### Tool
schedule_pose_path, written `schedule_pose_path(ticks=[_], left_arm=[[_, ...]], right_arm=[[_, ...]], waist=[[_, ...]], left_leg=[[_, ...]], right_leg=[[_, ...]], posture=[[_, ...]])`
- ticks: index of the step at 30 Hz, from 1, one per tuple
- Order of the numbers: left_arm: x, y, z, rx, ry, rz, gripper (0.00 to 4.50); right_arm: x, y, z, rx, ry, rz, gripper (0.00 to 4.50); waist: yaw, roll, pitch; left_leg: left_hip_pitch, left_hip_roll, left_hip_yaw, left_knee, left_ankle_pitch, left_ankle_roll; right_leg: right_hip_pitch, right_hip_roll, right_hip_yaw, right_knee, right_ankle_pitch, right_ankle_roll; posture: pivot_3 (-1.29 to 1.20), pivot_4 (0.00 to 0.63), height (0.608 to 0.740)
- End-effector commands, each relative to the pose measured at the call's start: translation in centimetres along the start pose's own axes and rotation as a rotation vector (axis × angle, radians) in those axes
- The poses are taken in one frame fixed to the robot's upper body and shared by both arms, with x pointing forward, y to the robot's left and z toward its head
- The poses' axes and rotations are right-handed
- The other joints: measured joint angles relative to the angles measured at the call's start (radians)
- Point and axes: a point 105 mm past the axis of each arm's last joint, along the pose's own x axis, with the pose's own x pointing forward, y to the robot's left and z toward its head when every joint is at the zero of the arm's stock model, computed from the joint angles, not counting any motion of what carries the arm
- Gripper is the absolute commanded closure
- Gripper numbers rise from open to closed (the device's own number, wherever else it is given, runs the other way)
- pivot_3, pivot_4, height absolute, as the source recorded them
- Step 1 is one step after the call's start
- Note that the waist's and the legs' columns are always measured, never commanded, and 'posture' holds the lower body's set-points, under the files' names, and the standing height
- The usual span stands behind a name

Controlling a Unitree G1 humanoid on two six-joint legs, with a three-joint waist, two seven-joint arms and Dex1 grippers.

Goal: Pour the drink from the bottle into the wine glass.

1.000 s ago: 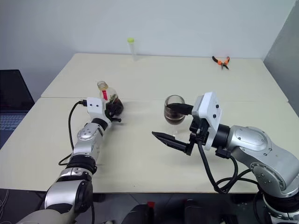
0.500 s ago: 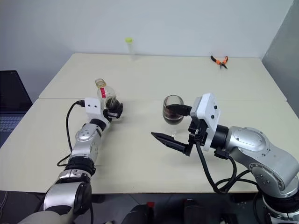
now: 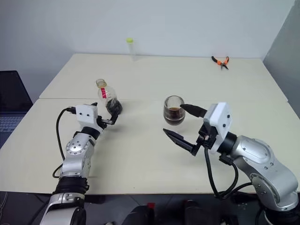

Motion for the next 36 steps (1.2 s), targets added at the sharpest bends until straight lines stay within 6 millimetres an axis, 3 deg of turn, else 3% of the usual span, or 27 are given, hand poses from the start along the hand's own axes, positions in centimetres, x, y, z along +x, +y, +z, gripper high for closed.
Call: schedule_pose_path(ticks=[1, 9, 14, 21, 27, 36], left_arm=[[-1.0, -0.1, 3.3, 0.033, -0.11, 0.004, 0.04], [-4.0, 0.4, 3.4, 0.044, -0.097, 0.042, 0.04], [-4.8, 0.3, 2.1, 0.023, -0.025, 0.081, 0.04], [-5.3, 0.1, 1.3, 0.079, 0.01, 0.124, 0.04], [-6.3, -0.4, -0.5, 0.06, 0.045, 0.131, 0.04], [-7.3, 0.0, -2.4, 0.019, 0.099, 0.134, 0.04]], right_arm=[[-1.2, -1.4, 0.9, 0.009, -0.105, -0.11, 0.0], [-4.3, -3.6, -1.6, 0.052, -0.069, -0.275, 0.0], [-6.1, -4.3, -5.6, 0.105, 0.007, -0.382, 0.0], [-7.7, -6.3, -9.0, 0.086, 0.038, -0.558, 0.0], [-8.0, -9.2, -11.2, 0.051, 0.043, -0.727, 0.0], [-6.7, -9.9, -12.6, 0.038, 0.036, -0.794, 0.0]], waist=[[0.0, -0.001, 0.0], [0.001, 0.0, -0.001], [0.002, 0.0, -0.001], [0.001, 0.001, -0.001], [0.0, 0.002, -0.001], [-0.001, 0.004, -0.002]], left_leg=[[0.0, 0.001, 0.0, 0.0, 0.0, 0.0], [0.001, 0.001, 0.001, -0.001, 0.0, 0.0], [0.002, 0.0, 0.001, -0.001, 0.0, 0.0], [0.002, 0.0, 0.002, -0.001, 0.0, 0.0], [0.003, 0.001, 0.002, -0.002, 0.0, 0.0], [0.003, 0.0, 0.003, -0.002, 0.0, 0.0]], right_leg=[[0.0, 0.0, 0.0, 0.0, 0.0, 0.0], [0.001, 0.0, 0.001, 0.0, 0.0, 0.0], [0.001, 0.001, 0.001, 0.0, 0.0, 0.0], [0.001, 0.002, 0.001, 0.0, 0.0, 0.0], [0.001, 0.002, 0.002, 0.0, 0.0, 0.0], [0.001, 0.001, 0.002, 0.0, 0.0, 0.0]], posture=[[0.0, 0.15, 0.74], [0.0, 0.15, 0.74], [0.0, 0.15, 0.74], [0.0, 0.15, 0.74], [0.0, 0.15, 0.74], [0.0, 0.15, 0.74]])
